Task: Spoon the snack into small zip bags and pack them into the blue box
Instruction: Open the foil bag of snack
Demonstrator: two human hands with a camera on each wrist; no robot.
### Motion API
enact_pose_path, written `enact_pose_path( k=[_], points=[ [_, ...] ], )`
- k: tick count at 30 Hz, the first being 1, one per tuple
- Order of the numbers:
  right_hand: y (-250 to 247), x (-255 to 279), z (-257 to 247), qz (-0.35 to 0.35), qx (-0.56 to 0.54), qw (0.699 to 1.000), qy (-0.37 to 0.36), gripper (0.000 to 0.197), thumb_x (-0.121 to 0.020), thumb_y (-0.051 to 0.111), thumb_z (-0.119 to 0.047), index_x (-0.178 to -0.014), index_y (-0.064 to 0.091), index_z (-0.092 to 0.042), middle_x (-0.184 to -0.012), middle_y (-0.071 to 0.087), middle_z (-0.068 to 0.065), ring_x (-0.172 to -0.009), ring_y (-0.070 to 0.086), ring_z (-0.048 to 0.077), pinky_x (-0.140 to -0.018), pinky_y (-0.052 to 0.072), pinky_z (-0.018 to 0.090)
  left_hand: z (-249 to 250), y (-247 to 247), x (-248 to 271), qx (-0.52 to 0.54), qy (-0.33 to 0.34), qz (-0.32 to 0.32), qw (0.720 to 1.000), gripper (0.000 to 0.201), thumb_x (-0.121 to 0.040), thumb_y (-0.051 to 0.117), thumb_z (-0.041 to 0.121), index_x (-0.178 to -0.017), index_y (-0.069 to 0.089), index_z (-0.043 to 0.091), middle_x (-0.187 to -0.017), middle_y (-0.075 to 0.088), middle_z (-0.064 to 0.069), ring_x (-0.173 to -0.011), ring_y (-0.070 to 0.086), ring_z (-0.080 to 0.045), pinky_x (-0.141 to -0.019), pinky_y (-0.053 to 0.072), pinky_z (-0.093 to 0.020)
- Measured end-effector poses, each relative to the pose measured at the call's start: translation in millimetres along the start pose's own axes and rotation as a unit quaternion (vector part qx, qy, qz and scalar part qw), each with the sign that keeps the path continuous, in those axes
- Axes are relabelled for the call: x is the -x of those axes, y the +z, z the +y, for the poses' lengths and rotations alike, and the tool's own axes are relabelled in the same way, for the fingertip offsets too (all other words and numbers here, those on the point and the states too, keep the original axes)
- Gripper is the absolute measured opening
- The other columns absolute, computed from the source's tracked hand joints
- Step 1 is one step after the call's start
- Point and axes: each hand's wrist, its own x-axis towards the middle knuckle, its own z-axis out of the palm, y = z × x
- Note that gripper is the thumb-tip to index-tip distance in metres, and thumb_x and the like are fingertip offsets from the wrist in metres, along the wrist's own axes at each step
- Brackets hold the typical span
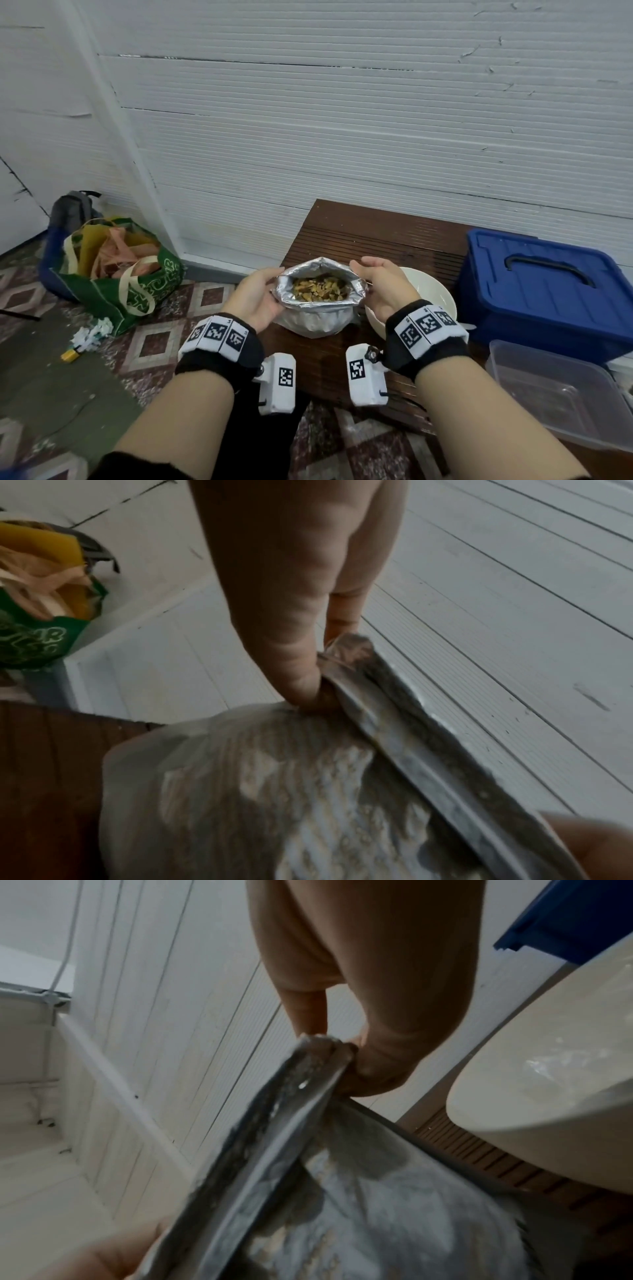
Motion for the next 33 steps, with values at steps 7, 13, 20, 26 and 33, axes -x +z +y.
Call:
enact_pose_path(
  k=[7,13,20,26,33],
  points=[
    [-6.6,-2.3,5.2,0.003,-0.059,0.998,-0.006,0.026,-0.091,0.056,0.002,-0.109,0.047,-0.015,-0.09,0.059,0.011,-0.059,0.057,0.016,-0.043,0.048,0.024,-5.4,0.8,-1.5,-0.025,-0.022,-0.007,0.999,0.026,-0.097,0.042,0.011,-0.113,0.055,-0.006,-0.11,0.065,-0.026,-0.084,0.068,-0.03,-0.075,0.06,-0.041],
    [-5.2,2.6,4.9,-0.076,0.121,0.984,-0.108,0.019,-0.09,0.064,-0.016,-0.106,0.053,-0.013,-0.087,0.058,0.002,-0.068,0.058,0.01,-0.054,0.05,0.021,8.5,3.6,3.9,-0.305,0.081,0.052,0.947,0.04,-0.089,0.066,0.037,-0.112,0.047,0.011,-0.102,0.063,-0.008,-0.09,0.066,-0.021,-0.073,0.054,-0.034],
    [1.6,-8.0,-0.4,-0.094,0.411,0.855,-0.302,0.029,-0.086,0.061,-0.008,-0.077,0.066,-0.035,-0.089,0.066,-0.008,-0.077,0.06,0.0,-0.073,0.046,0.025,3.6,-3.7,-8.0,-0.559,0.268,0.048,0.783,0.029,-0.083,0.07,0.023,-0.097,0.047,0.033,-0.107,0.058,-0.005,-0.097,0.057,-0.02,-0.075,0.044,-0.026],
    [15.6,-11.9,-16.2,-0.09,0.641,0.746,-0.157,0.052,-0.074,0.066,-0.04,-0.124,0.055,-0.032,-0.118,0.056,0.014,-0.097,0.06,0.029,-0.084,0.05,0.034,23.5,-1.3,-7.8,-0.678,0.14,-0.015,0.722,0.076,-0.066,0.077,0.04,-0.135,0.043,0.038,-0.127,0.041,-0.004,-0.111,0.045,-0.017,-0.097,0.04,-0.027],
    [10.6,-5.2,-27.6,-0.149,0.602,0.774,-0.129,0.058,-0.084,0.066,-0.019,-0.137,0.042,-0.025,-0.118,0.057,0.006,-0.079,0.059,0.015,-0.048,0.051,0.012,25.7,6.2,-2.3,-0.68,0.157,-0.041,0.715,0.081,-0.07,0.082,0.036,-0.14,0.042,0.025,-0.13,0.051,-0.002,-0.106,0.052,-0.015,-0.082,0.041,-0.022]
  ],
)
